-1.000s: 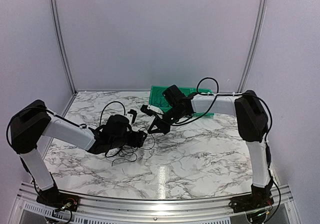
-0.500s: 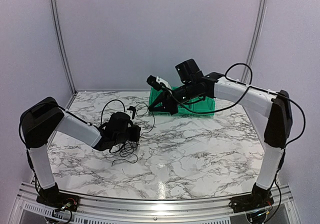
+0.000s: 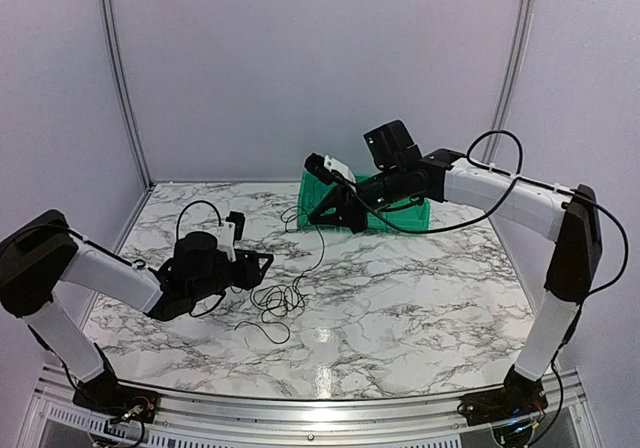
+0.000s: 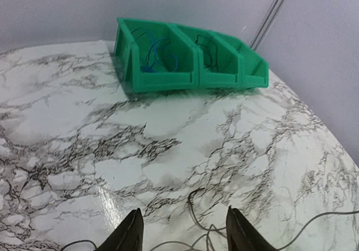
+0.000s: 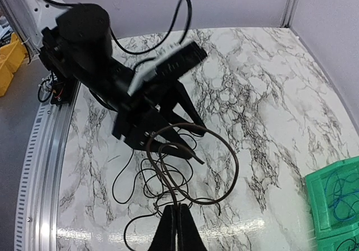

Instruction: Untangle the cables

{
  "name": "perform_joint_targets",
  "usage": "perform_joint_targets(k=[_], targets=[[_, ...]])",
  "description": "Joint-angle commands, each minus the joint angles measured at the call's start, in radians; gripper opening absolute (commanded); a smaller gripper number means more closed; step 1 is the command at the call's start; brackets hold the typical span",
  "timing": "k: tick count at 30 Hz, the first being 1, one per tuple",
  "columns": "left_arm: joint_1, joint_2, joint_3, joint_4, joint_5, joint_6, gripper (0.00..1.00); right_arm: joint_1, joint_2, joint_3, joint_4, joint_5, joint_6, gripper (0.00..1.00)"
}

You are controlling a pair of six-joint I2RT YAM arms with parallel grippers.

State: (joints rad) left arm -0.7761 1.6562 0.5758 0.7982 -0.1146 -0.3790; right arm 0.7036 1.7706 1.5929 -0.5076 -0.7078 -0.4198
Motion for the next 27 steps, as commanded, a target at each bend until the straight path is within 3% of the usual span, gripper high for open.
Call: perform_joint_targets(k=[1, 5, 11, 18, 22, 27], targets=[[-0.017, -0.139, -0.061, 0.187, 0.111, 0.007, 0.55, -0.005, 0.034, -0.011, 0.035, 0.034, -0.001, 0.00], [-0.052, -0.173, -0.046, 0.220, 0.153, 0.009, 0.57, -0.004, 0.055, -0.010, 0.039, 0.038, 0.008, 0.00], [-0.061, -0.106, 0.040, 0.224, 0.195, -0.006, 0.54, -0.006, 0.053, -0.018, 0.049, 0.035, 0.016, 0.00], [-0.060, -0.040, 0.085, 0.279, 0.198, -0.027, 0.29, -0.005, 0.040, -0.037, 0.059, 0.030, 0.019, 0.00], [-0.059, -0.004, 0.097, 0.290, 0.166, -0.045, 0.04, -0.005, 0.033, -0.037, 0.052, 0.023, 0.014, 0.00], [-0.039, 0.044, 0.047, 0.291, 0.018, -0.069, 0.00, -0.009, -0.031, -0.034, 0.048, 0.025, 0.003, 0.00]])
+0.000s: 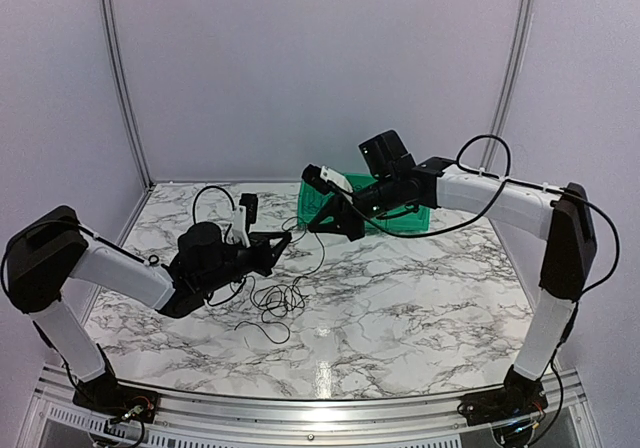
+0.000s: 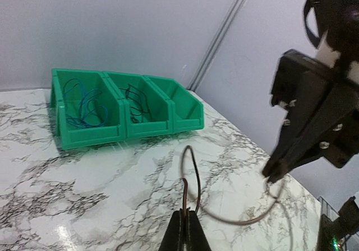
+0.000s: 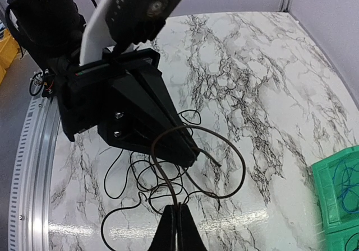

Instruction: Untangle the cables

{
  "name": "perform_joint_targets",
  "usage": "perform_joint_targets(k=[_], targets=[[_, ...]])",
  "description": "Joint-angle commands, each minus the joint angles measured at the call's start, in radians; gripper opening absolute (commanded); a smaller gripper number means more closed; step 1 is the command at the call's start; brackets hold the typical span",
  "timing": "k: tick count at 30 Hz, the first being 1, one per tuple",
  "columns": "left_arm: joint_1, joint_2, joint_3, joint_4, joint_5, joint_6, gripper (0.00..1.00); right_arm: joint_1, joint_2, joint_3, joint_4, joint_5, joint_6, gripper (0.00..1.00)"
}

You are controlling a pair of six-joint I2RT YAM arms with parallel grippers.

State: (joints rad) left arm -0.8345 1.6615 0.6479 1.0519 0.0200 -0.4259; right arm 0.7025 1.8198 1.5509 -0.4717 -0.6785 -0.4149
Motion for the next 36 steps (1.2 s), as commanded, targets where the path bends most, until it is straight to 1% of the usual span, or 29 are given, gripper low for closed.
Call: perform_joint_targets(k=[1, 6, 15, 16, 17, 18, 19, 21, 23, 29, 32, 36], targets=[[0.026, 0.048, -0.042, 0.037, -0.136, -0.029, 0.00, -0.009, -0.100, 0.007, 0.013, -0.003, -0.005, 0.00], [0.050, 0.094, -0.104, 0.039, -0.175, -0.054, 0.00, -0.024, -0.173, 0.005, 0.020, -0.007, -0.002, 0.00], [0.054, 0.130, -0.142, 0.039, -0.230, -0.078, 0.00, -0.065, -0.194, -0.004, 0.024, -0.032, 0.004, 0.00], [0.055, 0.125, -0.147, 0.038, -0.233, -0.080, 0.07, -0.065, -0.194, -0.005, 0.025, -0.032, 0.004, 0.00], [0.055, 0.118, -0.151, 0.039, -0.232, -0.080, 0.19, -0.067, -0.195, -0.007, 0.028, -0.030, 0.004, 0.00], [0.054, 0.110, -0.157, 0.038, -0.226, -0.081, 0.28, -0.070, -0.195, -0.010, 0.031, -0.028, 0.002, 0.00], [0.054, 0.100, -0.165, 0.039, -0.215, -0.082, 0.34, -0.071, -0.196, -0.014, 0.034, -0.025, 0.002, 0.00], [0.049, 0.075, -0.188, 0.040, -0.200, -0.079, 0.41, -0.073, -0.196, -0.018, 0.040, -0.017, 0.003, 0.00], [0.038, 0.047, -0.214, 0.044, -0.197, -0.061, 0.45, -0.075, -0.196, -0.021, 0.043, -0.014, 0.002, 0.00], [-0.033, 0.007, -0.230, 0.049, -0.120, 0.109, 0.51, -0.076, -0.192, -0.022, 0.050, 0.001, 0.005, 0.00], [-0.058, 0.031, -0.207, 0.042, -0.099, 0.166, 0.53, -0.076, -0.189, -0.020, 0.051, 0.003, 0.010, 0.00], [-0.061, 0.097, -0.133, -0.017, -0.051, 0.187, 0.54, -0.075, -0.192, -0.016, 0.053, 0.013, 0.011, 0.00]])
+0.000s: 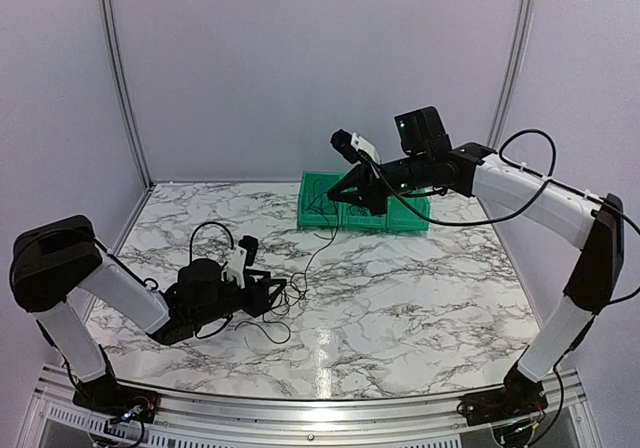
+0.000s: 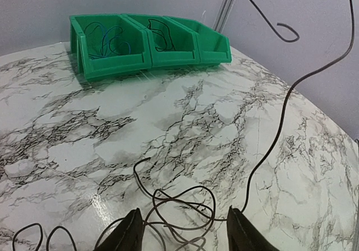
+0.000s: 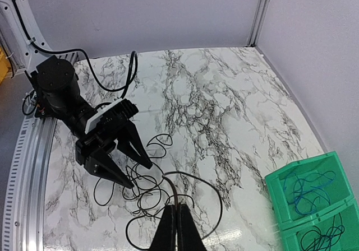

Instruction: Untangle the cables

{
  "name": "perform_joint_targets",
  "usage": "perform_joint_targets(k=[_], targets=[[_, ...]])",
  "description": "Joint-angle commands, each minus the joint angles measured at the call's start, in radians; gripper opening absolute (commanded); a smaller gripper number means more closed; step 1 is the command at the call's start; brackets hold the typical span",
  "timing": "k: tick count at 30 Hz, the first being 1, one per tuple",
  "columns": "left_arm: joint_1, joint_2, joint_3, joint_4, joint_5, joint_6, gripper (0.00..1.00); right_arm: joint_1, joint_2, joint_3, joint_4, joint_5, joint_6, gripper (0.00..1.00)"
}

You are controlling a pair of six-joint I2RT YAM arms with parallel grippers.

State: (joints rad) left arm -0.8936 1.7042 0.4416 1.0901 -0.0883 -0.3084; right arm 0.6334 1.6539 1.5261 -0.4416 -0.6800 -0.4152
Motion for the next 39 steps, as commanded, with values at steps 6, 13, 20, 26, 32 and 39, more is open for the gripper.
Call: perform_joint_targets(k=[6, 13, 20, 26, 32, 39], targets=[[-0.005, 0.167, 0.139, -0.090, 0.020, 0.035, 0.49, -0.013, -0.032, 0.066, -0.004, 0.014, 0.018, 0.00], [-0.003, 0.273, 0.178, -0.102, 0.084, 0.029, 0.25, -0.045, -0.018, 0.275, -0.084, 0.003, 0.023, 0.00], [-0.002, 0.336, 0.174, -0.103, 0.085, 0.001, 0.04, -0.060, 0.007, 0.523, -0.183, 0.037, 0.007, 0.00], [0.003, 0.326, 0.168, -0.104, 0.081, 0.003, 0.01, -0.075, 0.008, 0.672, -0.206, 0.131, -0.009, 0.00], [0.011, 0.294, 0.135, -0.104, 0.056, 0.012, 0.16, -0.104, 0.007, 0.785, -0.188, 0.215, -0.007, 0.00], [0.013, 0.267, 0.107, -0.104, 0.040, 0.019, 0.15, -0.106, 0.004, 0.796, -0.157, 0.263, -0.001, 0.00]])
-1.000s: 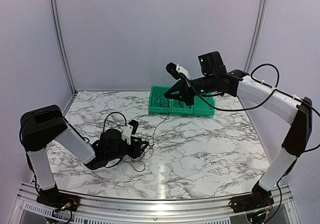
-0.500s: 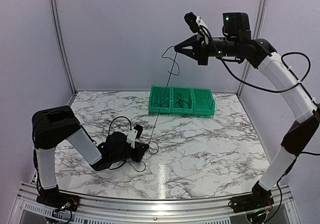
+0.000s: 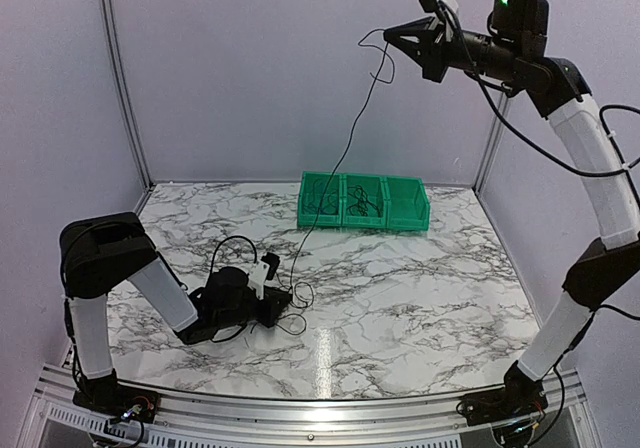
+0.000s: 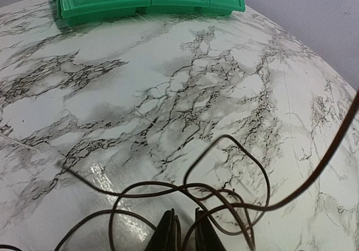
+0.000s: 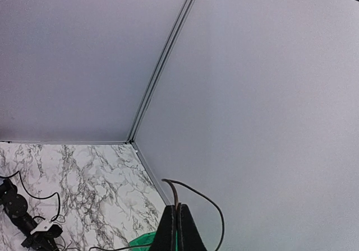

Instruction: Untangle the cables

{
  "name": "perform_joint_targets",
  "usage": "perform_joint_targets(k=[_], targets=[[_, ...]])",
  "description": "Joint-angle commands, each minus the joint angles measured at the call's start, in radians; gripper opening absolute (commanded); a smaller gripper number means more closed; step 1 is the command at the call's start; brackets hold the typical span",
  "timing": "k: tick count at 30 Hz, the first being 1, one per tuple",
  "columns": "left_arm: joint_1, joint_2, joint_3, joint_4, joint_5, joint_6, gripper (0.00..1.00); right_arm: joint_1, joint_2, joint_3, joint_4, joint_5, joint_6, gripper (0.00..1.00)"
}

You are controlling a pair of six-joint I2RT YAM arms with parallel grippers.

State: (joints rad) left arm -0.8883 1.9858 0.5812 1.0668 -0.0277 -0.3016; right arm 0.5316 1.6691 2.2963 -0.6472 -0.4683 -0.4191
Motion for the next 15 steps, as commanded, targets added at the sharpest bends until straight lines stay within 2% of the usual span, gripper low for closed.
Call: perform_joint_targets(k=[1, 4, 8, 15], targets=[[0.008, -0.016, -0.037, -0.080, -0.022, 0.012, 0.15, -0.004, -0.011, 0.034, 0.053, 0.068, -0.003, 0.00], [0.008, -0.037, -0.055, -0.080, -0.029, 0.016, 0.16, -0.008, -0.011, 0.076, 0.074, 0.157, -0.037, 0.00], [0.017, -0.076, -0.081, -0.082, -0.047, 0.017, 0.16, -0.053, -0.016, 0.119, 0.103, 0.201, -0.045, 0.00], [0.068, -0.163, -0.136, -0.104, -0.053, -0.007, 0.11, -0.137, -0.050, 0.130, 0.148, 0.328, -0.104, 0.00]])
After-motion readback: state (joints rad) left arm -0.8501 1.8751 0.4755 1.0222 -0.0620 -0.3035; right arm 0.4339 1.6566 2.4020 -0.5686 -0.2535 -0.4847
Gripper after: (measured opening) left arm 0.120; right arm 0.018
